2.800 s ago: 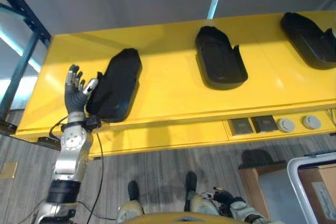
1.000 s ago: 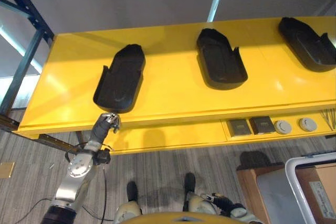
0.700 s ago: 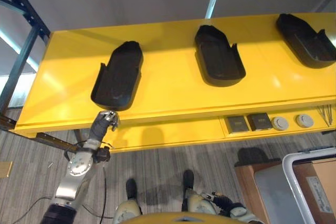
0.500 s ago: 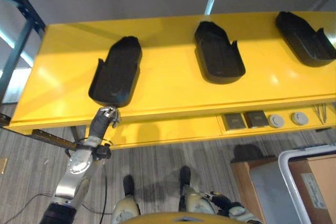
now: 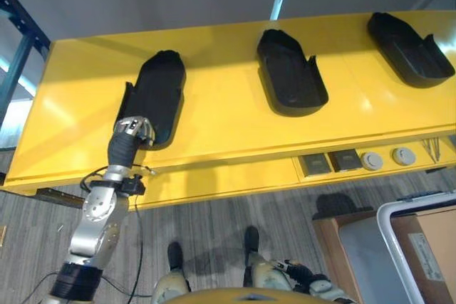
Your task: Move parts from the plastic box to the shelf.
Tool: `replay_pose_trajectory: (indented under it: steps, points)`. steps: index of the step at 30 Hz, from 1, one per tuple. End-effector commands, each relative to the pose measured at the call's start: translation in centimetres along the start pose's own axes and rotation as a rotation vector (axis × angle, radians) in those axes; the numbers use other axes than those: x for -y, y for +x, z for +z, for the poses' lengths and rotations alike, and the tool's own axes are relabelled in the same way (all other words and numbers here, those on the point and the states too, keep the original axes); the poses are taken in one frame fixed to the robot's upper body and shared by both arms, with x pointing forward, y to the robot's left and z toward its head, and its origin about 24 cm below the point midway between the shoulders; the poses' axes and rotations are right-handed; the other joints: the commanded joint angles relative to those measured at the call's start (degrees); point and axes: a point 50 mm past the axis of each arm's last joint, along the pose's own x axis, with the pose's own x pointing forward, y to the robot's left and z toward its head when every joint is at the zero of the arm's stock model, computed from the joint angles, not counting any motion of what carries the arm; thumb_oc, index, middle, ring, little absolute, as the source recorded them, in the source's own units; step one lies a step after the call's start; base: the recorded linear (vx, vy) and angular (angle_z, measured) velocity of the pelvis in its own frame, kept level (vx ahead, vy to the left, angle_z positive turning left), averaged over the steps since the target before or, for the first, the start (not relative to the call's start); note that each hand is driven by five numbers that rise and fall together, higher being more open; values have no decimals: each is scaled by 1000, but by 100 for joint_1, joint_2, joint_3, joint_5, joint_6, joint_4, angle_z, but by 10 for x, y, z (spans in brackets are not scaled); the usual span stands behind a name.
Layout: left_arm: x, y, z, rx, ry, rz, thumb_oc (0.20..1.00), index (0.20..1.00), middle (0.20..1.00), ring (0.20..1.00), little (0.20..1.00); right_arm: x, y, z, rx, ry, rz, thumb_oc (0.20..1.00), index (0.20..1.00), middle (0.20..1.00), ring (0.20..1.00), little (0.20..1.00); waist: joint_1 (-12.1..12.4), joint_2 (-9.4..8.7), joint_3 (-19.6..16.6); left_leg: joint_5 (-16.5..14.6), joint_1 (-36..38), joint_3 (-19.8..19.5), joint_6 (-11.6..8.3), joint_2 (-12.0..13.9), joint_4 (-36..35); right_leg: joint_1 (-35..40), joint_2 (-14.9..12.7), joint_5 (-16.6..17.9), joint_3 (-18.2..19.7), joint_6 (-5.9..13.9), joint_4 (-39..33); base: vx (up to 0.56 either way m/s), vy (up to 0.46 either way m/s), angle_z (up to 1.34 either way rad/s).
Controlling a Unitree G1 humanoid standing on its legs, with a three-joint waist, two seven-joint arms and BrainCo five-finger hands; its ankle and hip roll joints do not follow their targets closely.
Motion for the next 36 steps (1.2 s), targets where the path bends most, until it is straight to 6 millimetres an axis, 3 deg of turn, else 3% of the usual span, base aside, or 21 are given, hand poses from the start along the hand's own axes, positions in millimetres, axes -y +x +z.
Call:
replay_pose_trajectory:
  steps: [1, 9, 17, 27, 36]
  points:
    - [-7, 11, 24, 114, 77, 12, 200, 200, 200, 200, 200, -12, 2, 1, -22, -9, 33, 1000, 1000, 1000, 1000, 1000, -4, -94, 223, -526, 173, -251, 46, 175, -20, 583, -196, -1028, -91, 284, 45, 0, 0, 0]
    - [-15, 8, 16, 51, 148, 15, 200, 200, 200, 200, 200, -9, 2, 4, -18, -13, 29, 1000, 1000, 1000, 1000, 1000, 12, -104, 267, -507, 102, -271, 42, 186, -20, 535, -179, -1024, -100, 281, 42, 2, 0, 1]
    - [-18, 20, 8, 38, 154, 66, 200, 200, 200, 200, 200, -8, 3, 12, 5, -24, 26, 1000, 1000, 1000, 1000, 1000, -52, -167, 328, -457, -100, -261, 31, 190, -20, 313, -132, -966, -32, 279, 33, 0, 0, 0]
    - [-14, 44, 17, 104, 145, 91, 200, 200, 200, 200, 200, -9, 4, 25, 45, -24, 21, 1000, 1000, 1000, 1000, 1000, -131, -229, 297, -412, -363, -215, 0, 261, -20, 7, -36, -921, 82, 274, 14, 0, -9, -6]
    - [2, 34, 27, 153, 85, 3, 200, 200, 200, 200, 200, -10, 4, 15, 10, -11, 20, 1000, 1000, 1000, 1000, 1000, -59, -155, 235, -490, -59, -215, 5, 266, -20, 334, -44, -1043, 41, 252, 14, 11, -5, -2]
